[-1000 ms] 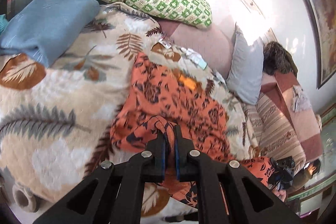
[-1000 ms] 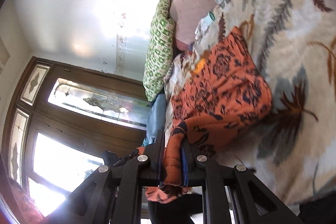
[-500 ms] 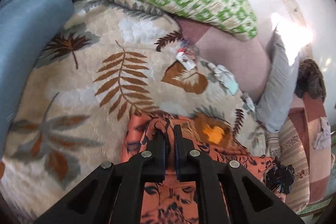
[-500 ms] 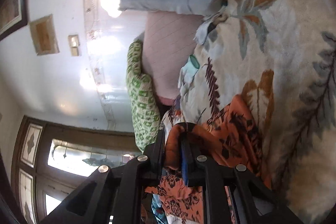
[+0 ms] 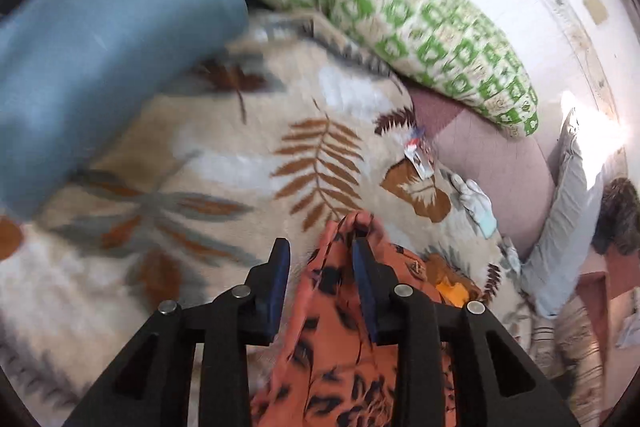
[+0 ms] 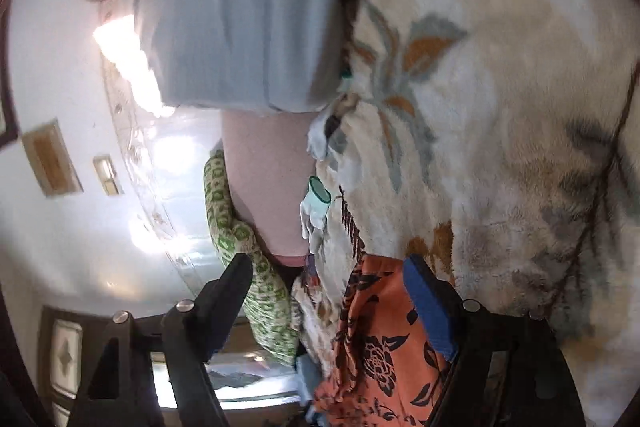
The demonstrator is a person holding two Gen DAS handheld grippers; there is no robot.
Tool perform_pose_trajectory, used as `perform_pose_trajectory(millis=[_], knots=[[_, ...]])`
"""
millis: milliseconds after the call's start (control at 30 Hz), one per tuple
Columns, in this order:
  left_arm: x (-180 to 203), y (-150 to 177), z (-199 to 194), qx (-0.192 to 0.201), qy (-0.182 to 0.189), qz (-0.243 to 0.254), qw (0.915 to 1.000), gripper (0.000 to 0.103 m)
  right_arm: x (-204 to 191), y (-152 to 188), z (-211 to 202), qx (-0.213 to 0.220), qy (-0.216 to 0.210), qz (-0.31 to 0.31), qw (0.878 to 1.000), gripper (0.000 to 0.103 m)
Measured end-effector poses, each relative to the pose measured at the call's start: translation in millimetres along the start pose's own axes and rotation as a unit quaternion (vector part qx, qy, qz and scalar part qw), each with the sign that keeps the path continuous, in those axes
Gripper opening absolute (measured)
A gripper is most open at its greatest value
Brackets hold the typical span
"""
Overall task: Fold small clothes
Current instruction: 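Lay the folded hem down near the collar and open both grippers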
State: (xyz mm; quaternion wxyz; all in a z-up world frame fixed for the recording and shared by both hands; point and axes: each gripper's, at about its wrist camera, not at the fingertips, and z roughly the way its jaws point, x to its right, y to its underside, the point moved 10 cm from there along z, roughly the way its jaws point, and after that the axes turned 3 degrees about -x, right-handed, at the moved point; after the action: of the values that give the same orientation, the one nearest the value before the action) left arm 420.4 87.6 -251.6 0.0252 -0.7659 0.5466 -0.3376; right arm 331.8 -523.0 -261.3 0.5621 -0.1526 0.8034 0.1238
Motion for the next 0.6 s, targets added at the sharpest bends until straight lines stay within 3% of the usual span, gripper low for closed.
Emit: perform_pose_trajectory(millis=[67, 133, 267, 367, 433, 500, 600], knots=[[11, 16, -30, 0.032, -0.012, 0.016, 0.9993, 0.039, -31, 30, 5, -0.021, 0.021, -0.091, 0.995, 0.08], [30, 38, -42, 0.043, -0.01, 0.047, 0.9979, 0.058, -55, 80, 28, -0.062, 0.061, -0.191, 0.978, 0.079], [67, 88, -23, 0.019, -0.011, 0.105, 0.9943, 0.06, -50, 199, 88, -0.169, 0.147, -0.328, 0.918, 0.067], [62, 112, 10, -0.015, -0.05, 0.123, 0.991, 0.06, -25, 257, 121, -0.213, 0.212, -0.397, 0.868, 0.058], [43, 119, 30, -0.04, -0.085, 0.112, 0.9893, 0.059, -15, 278, 137, -0.224, 0.23, -0.417, 0.85, 0.058], [31, 117, 37, -0.054, -0.07, 0.078, 0.993, 0.058, -7, 287, 158, -0.237, 0.25, -0.427, 0.836, 0.058], [28, 108, 32, -0.044, -0.048, 0.064, 0.9958, 0.058, -15, 286, 195, -0.227, 0.281, -0.446, 0.819, 0.057]])
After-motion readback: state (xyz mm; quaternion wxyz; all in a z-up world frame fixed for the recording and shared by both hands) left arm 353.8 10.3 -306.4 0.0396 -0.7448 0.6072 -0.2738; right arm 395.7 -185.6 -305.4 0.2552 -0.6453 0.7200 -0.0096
